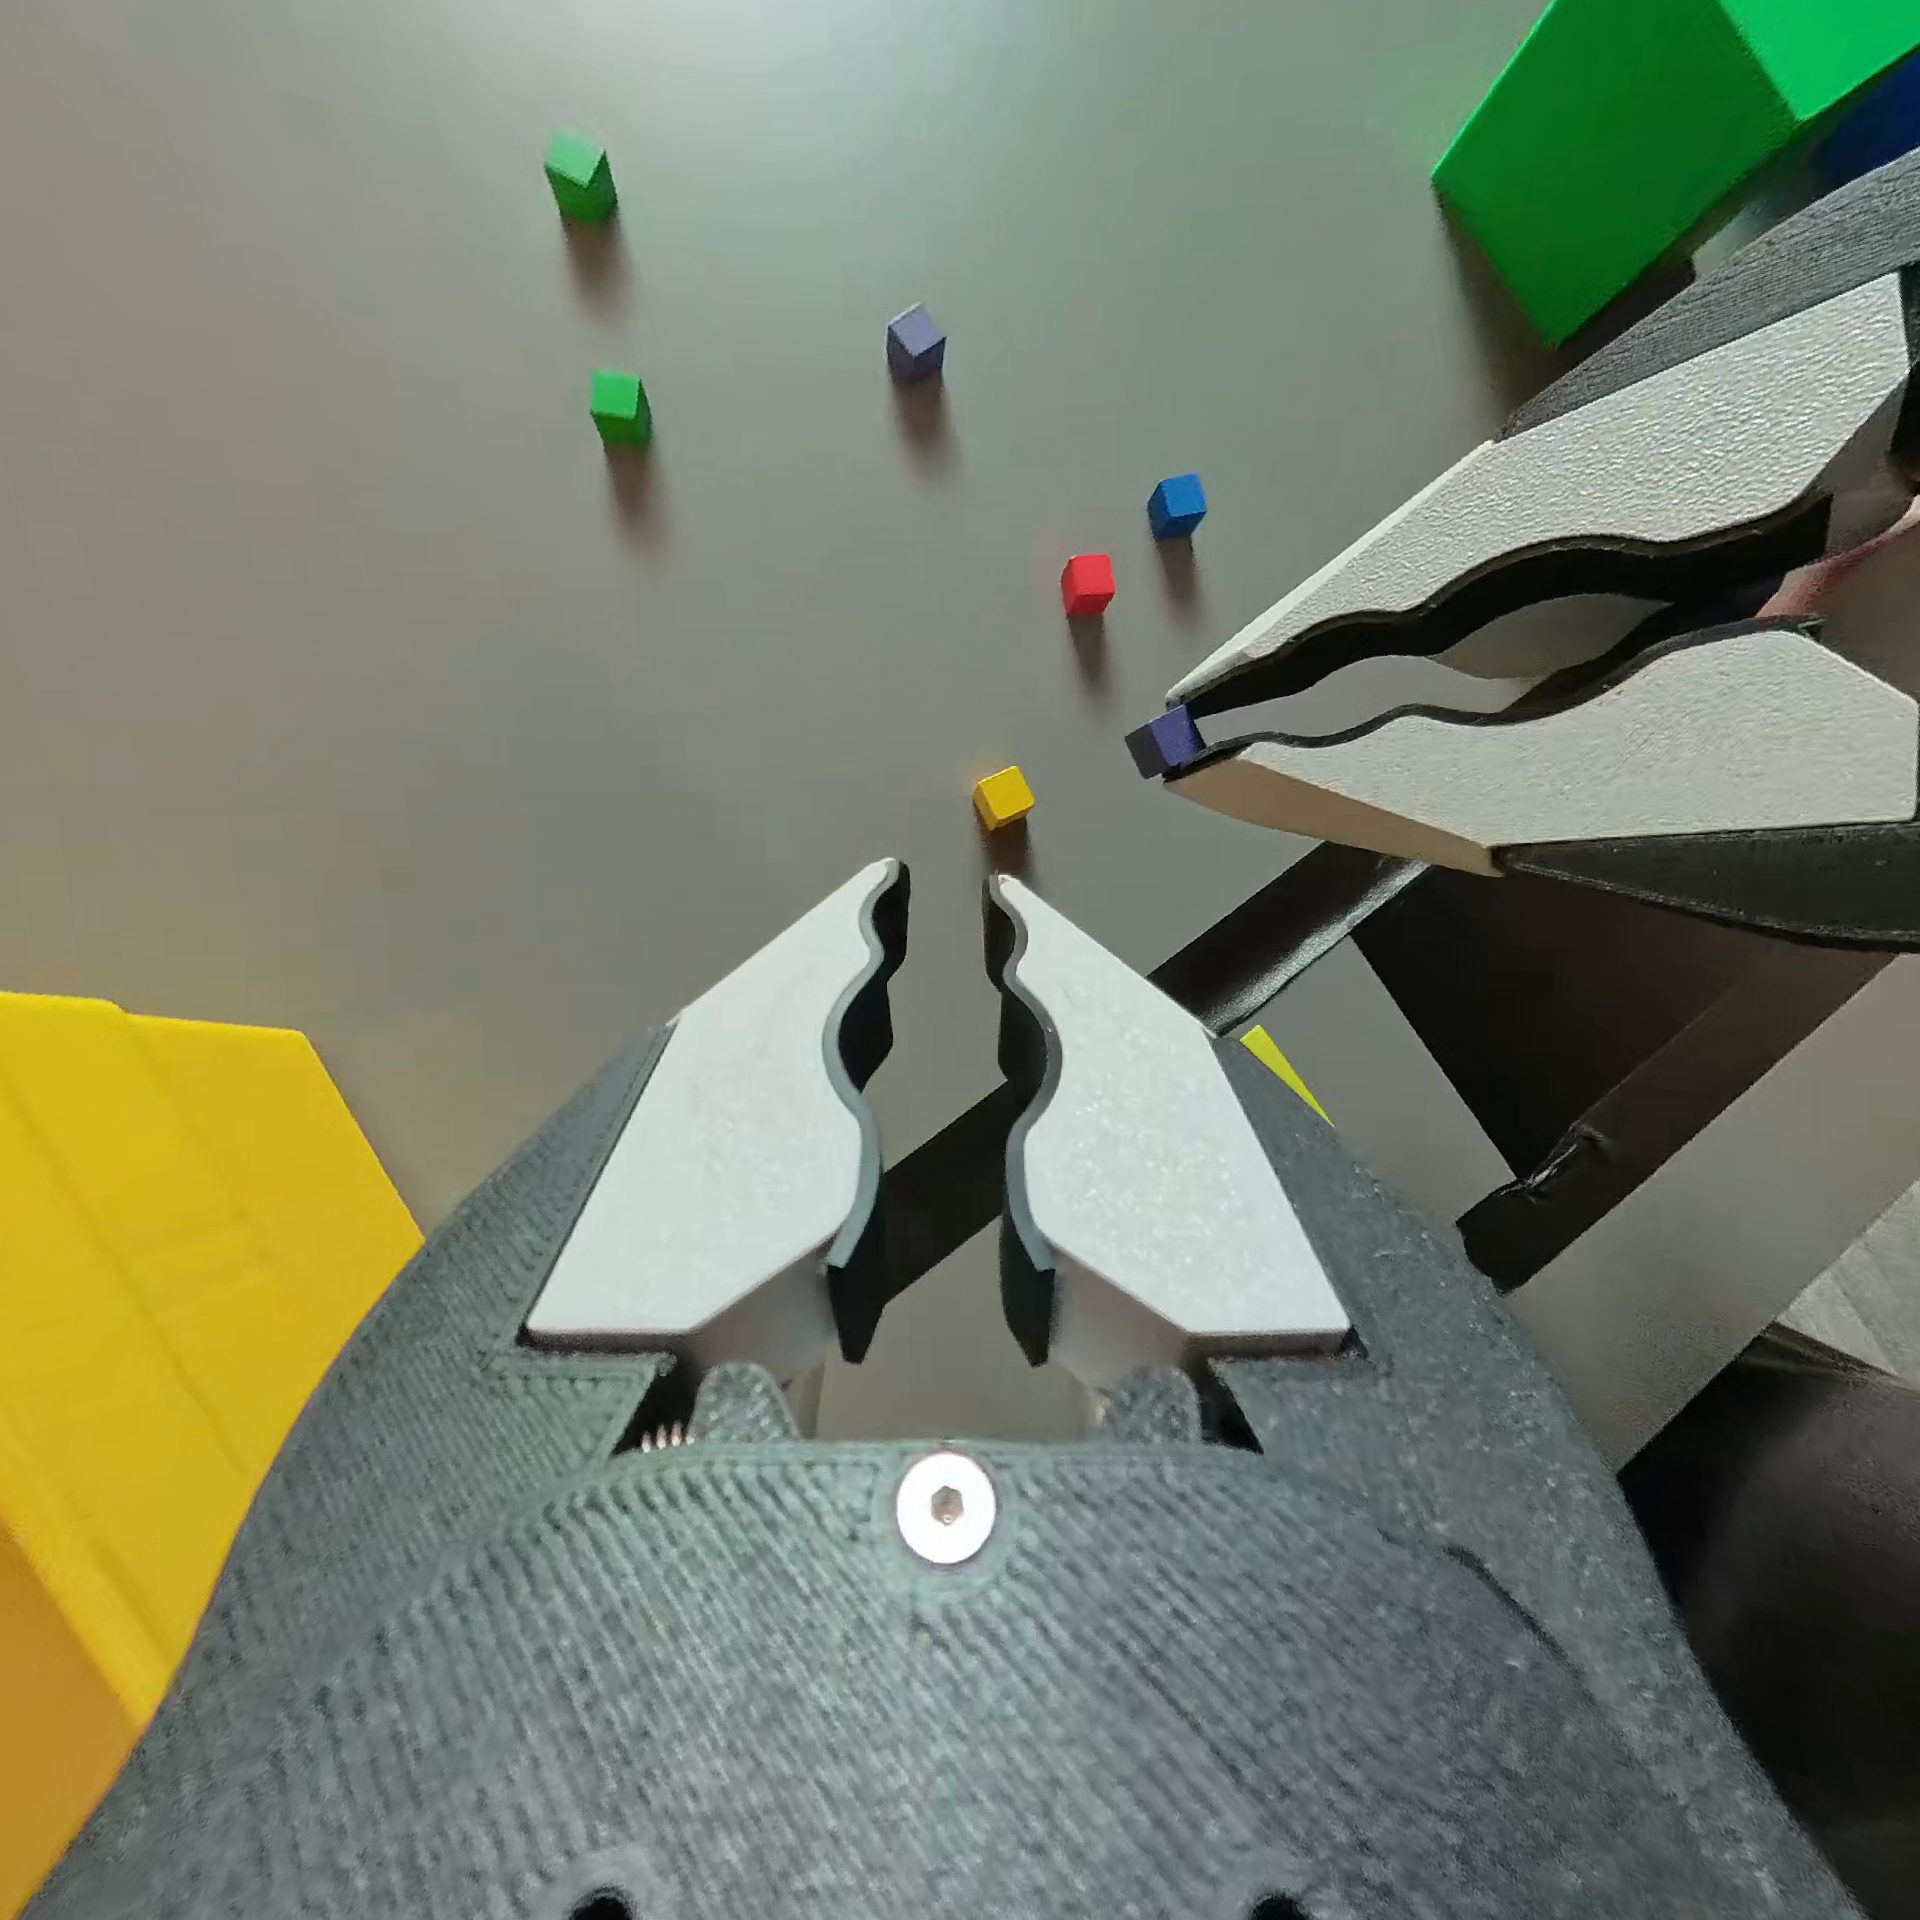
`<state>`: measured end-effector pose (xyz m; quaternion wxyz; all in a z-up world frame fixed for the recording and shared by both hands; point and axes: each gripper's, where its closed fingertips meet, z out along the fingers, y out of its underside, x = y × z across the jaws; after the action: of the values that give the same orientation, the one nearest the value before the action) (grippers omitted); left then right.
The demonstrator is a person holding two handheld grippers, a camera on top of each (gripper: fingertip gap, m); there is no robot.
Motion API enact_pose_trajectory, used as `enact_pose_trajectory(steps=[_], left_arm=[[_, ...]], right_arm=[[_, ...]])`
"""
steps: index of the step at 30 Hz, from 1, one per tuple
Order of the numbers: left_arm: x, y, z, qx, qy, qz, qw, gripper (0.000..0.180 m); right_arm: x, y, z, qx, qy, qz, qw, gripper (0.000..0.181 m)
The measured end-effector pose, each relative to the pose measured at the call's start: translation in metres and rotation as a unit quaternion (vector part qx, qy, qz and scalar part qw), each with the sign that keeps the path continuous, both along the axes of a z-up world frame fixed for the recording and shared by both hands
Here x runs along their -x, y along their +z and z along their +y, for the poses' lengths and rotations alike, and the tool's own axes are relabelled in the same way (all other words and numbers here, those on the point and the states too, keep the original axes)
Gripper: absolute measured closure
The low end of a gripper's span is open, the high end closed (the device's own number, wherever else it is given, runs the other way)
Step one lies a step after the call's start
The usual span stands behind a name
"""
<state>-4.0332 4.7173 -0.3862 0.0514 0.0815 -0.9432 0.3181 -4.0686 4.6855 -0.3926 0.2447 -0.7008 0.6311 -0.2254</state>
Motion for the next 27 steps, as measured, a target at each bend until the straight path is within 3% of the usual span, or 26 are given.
enact_pose_trajectory(steps=[17, 27], left_arm=[[-0.007, -0.019, 0.011, -0.031, 0.082, 0.038, 0.995, 0.166], [-0.016, -0.017, -0.004, -0.02, 0.092, 0.041, 0.995, 0.165]], right_arm=[[-0.026, -0.019, 0.008, -0.017, 0.057, 0.024, 0.998, 0.168], [-0.004, -0.005, -0.027, -0.018, -0.018, 0.01, 1.0, 0.154]])
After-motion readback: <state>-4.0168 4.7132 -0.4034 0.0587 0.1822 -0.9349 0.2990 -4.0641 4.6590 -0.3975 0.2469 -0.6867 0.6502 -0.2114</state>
